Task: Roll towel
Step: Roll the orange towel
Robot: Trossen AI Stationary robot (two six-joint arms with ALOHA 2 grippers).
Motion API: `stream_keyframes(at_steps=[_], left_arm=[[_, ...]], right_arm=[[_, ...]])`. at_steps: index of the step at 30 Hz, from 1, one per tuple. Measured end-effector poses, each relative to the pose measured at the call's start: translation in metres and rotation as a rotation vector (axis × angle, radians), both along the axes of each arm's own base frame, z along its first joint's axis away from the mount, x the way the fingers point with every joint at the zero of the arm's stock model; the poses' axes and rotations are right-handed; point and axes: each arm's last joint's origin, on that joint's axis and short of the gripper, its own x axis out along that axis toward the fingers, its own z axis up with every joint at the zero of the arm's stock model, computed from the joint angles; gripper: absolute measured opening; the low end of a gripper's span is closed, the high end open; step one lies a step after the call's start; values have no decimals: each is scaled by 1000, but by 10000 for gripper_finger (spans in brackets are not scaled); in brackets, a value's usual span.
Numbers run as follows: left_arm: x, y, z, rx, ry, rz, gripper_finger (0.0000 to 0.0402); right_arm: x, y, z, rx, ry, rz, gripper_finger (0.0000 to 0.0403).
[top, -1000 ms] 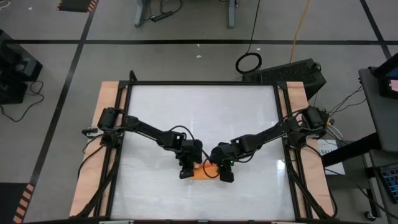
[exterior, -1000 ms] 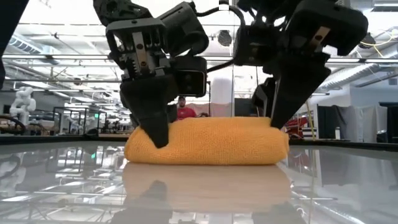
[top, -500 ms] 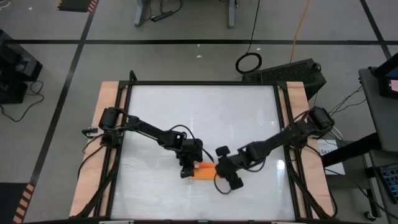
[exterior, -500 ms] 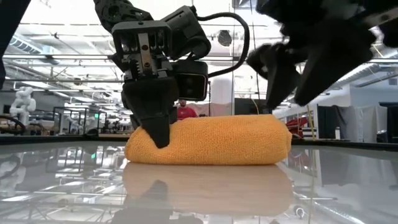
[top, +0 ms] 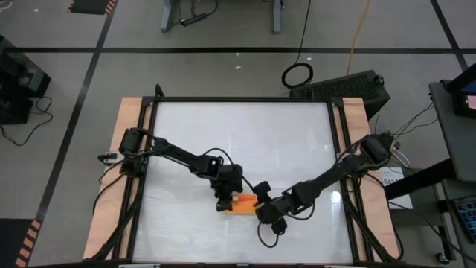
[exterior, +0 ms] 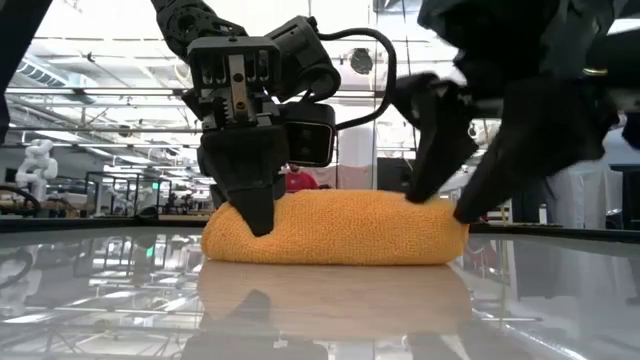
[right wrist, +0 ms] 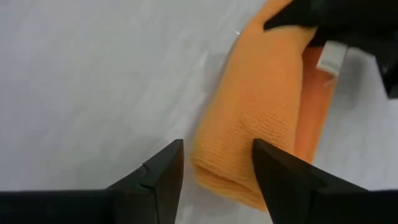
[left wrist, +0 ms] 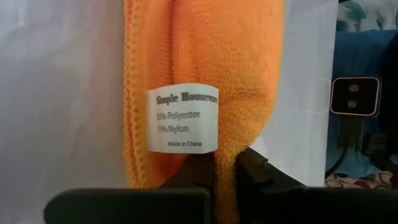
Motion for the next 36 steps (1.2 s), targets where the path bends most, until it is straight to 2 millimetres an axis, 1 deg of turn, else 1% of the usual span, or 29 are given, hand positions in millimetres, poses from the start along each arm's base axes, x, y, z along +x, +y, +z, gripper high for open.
stream_keyframes(at_steps=[4,7,14,20,25,28,30,33,36], left_arm=[[0,0,0,-5,4,5,26],[0,0,0,-5,4,5,39],[0,0,0,-1,3,8,66],[2,0,4,13,-2,16,92],[4,1,20,64,-41,22,106],[3,2,39,116,-90,22,107],[-1,4,51,167,-97,15,107],[-9,2,70,291,-101,-21,107],[-17,-11,88,436,-135,-91,107]], right_arm=[[2,-1,-10,2,26,-25,183],[4,-3,-11,18,30,-52,183],[11,-18,-11,52,34,-129,184],[6,-29,-23,144,68,-147,184],[0,-32,-32,192,68,-203,183],[-1,-32,-33,202,77,-215,182],[-1,-33,-33,212,86,-213,180],[0,-36,-34,229,98,-223,171],[1,-40,-34,258,113,-236,157]])
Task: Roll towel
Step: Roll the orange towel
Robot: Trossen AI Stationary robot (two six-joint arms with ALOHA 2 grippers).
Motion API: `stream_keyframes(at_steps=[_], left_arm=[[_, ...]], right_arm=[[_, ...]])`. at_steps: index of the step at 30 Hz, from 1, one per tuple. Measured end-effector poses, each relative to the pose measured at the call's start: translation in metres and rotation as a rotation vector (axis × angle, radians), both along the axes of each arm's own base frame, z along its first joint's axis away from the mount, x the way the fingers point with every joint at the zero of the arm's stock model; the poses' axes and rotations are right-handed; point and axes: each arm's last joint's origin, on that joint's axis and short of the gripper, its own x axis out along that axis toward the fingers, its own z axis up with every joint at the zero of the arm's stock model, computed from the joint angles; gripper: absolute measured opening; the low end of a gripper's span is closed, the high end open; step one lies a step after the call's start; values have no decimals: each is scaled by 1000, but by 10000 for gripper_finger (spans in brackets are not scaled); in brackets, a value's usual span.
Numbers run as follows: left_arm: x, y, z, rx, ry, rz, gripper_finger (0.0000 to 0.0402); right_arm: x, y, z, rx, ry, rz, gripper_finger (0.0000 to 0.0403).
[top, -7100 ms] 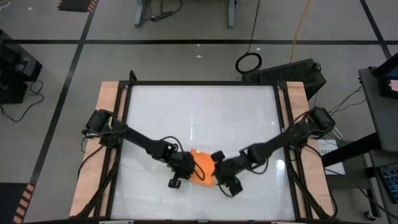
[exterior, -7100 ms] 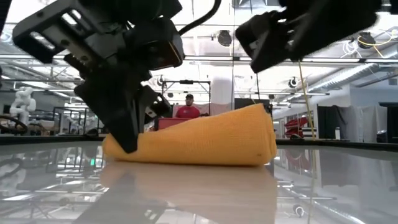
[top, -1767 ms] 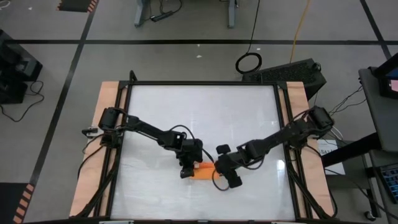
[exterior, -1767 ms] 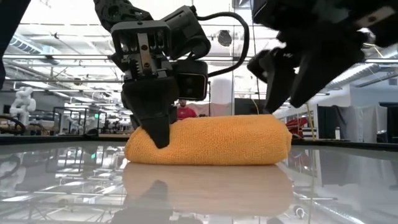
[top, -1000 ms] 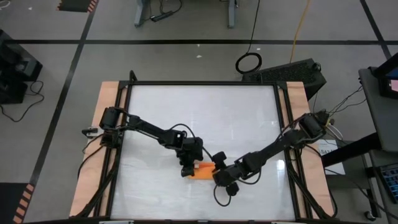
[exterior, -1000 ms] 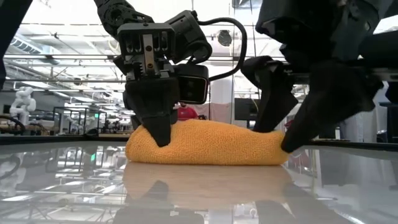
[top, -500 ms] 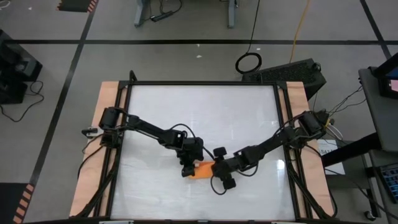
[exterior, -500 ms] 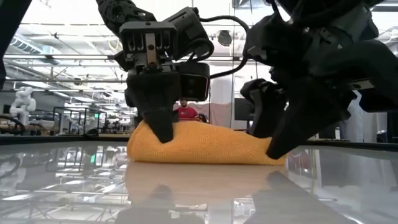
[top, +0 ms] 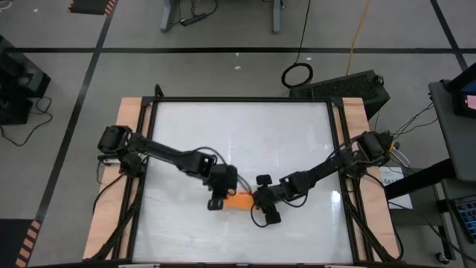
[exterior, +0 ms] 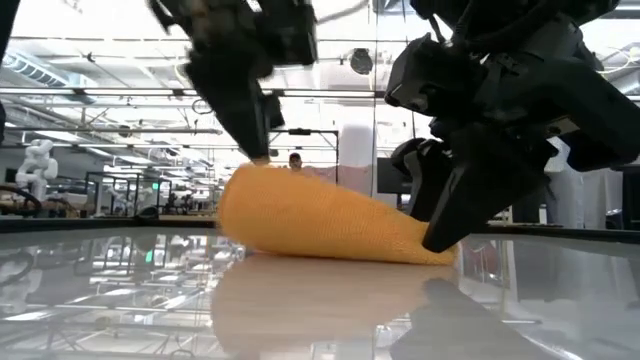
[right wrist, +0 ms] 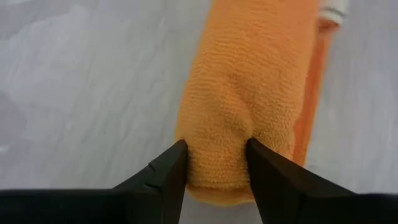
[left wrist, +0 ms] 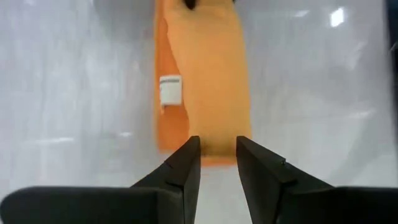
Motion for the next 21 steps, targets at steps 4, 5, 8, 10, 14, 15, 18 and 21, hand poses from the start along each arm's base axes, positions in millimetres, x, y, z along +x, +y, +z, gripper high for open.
stream_keyframes(at_steps=[4,5,8,10,14,15,18,21], left_arm=[[-6,-22,11,165,-55,-52,107],[-8,-28,12,196,-65,-59,107],[-12,-43,14,266,-104,-88,107],[-14,-53,14,302,-138,-127,107],[-17,-75,14,432,-232,-224,107],[-17,-79,11,466,-244,-240,107],[-14,-84,3,499,-260,-276,114],[-10,-86,-9,496,-242,-285,140]], right_arm=[[2,-7,0,31,14,-4,138],[3,-8,-1,38,18,-5,134],[4,-13,-1,52,25,-17,123],[5,-16,-1,67,30,-17,117],[7,-21,-1,104,41,-11,109],[7,-22,-1,111,43,-10,109],[8,-24,-1,134,46,-14,109],[9,-25,-1,156,45,-16,116]])
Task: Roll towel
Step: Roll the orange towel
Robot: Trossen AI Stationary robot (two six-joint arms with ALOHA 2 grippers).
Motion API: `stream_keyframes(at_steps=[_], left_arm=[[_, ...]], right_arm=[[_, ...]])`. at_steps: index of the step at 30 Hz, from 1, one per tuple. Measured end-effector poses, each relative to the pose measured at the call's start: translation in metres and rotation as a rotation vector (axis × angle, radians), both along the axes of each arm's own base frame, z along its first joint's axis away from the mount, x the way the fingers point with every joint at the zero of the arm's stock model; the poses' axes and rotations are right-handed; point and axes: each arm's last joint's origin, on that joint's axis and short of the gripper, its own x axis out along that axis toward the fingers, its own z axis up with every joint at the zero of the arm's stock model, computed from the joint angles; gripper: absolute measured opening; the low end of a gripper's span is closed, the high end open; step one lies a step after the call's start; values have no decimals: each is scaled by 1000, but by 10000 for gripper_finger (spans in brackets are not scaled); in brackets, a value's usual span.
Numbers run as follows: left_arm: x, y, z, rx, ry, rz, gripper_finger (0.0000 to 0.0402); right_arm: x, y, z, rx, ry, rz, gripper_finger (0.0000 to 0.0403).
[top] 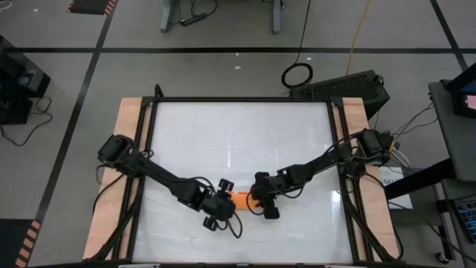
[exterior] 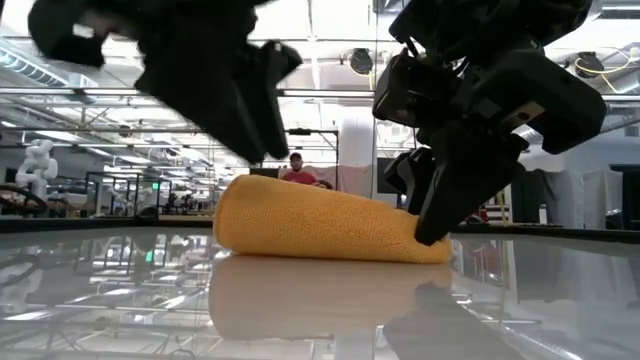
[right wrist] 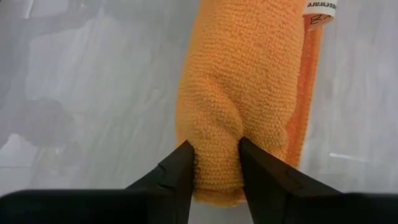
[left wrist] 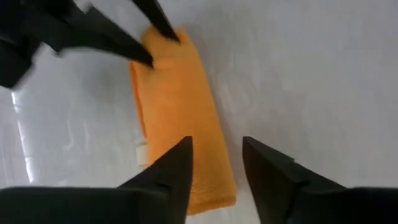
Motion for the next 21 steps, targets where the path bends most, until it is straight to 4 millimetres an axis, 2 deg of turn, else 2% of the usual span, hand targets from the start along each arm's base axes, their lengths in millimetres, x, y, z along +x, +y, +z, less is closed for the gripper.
stream_keyframes(at_steps=[5,8,15,21], left_arm=[[6,2,-21,-33,81,9,196],[9,6,-34,-29,119,49,213],[19,20,-50,-58,138,183,217],[26,29,-53,-201,186,191,207]], right_arm=[[0,0,0,4,1,-5,116],[0,0,0,17,5,-7,106],[1,0,0,79,21,11,89],[1,-5,1,126,42,14,89]])
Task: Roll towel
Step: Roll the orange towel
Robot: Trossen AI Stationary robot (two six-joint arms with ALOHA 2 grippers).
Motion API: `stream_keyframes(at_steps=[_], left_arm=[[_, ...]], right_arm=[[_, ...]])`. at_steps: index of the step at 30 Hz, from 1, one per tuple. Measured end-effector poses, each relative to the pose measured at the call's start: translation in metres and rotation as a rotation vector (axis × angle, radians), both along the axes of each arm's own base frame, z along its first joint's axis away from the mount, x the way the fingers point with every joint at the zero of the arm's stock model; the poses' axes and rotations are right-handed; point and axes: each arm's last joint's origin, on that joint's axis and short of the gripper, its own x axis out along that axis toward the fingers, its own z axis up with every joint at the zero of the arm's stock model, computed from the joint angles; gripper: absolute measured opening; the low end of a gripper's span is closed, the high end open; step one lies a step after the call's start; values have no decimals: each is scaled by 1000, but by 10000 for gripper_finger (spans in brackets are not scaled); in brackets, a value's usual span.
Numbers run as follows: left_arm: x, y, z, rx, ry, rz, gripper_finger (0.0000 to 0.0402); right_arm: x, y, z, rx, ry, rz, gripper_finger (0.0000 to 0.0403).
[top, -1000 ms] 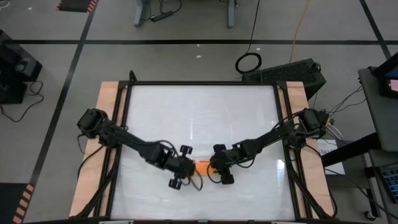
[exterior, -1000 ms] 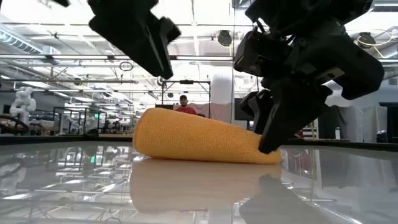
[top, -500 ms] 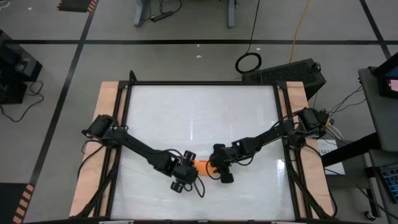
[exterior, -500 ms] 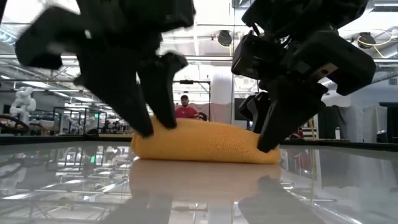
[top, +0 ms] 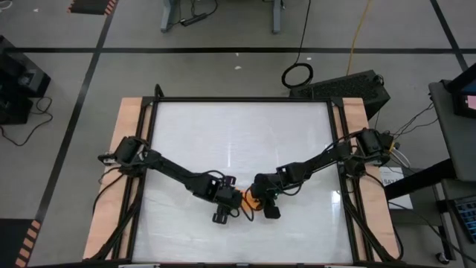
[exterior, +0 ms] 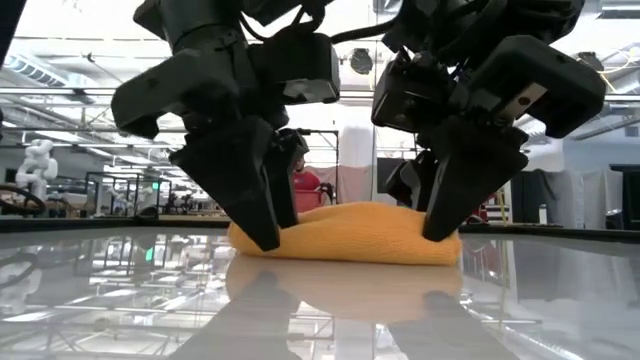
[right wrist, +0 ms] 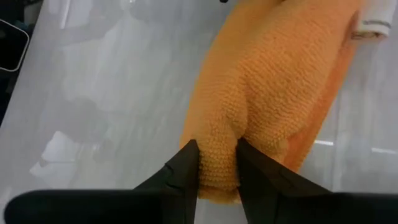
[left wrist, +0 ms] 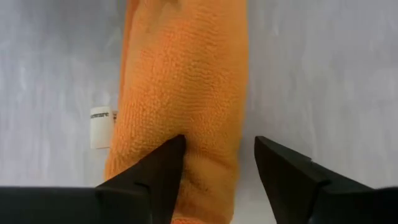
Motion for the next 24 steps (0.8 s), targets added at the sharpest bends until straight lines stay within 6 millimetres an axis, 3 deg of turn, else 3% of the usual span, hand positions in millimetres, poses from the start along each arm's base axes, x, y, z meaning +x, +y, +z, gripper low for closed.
stream_keyframes(at_steps=[7,12,24], left_arm=[[2,4,-3,-64,29,30,158],[6,6,-3,-102,8,72,146],[17,45,-4,-146,8,161,145]], right_arm=[[-4,-9,12,-2,7,-28,143],[-13,-13,26,-53,24,-37,188],[-47,-7,80,-168,-37,-115,198]])
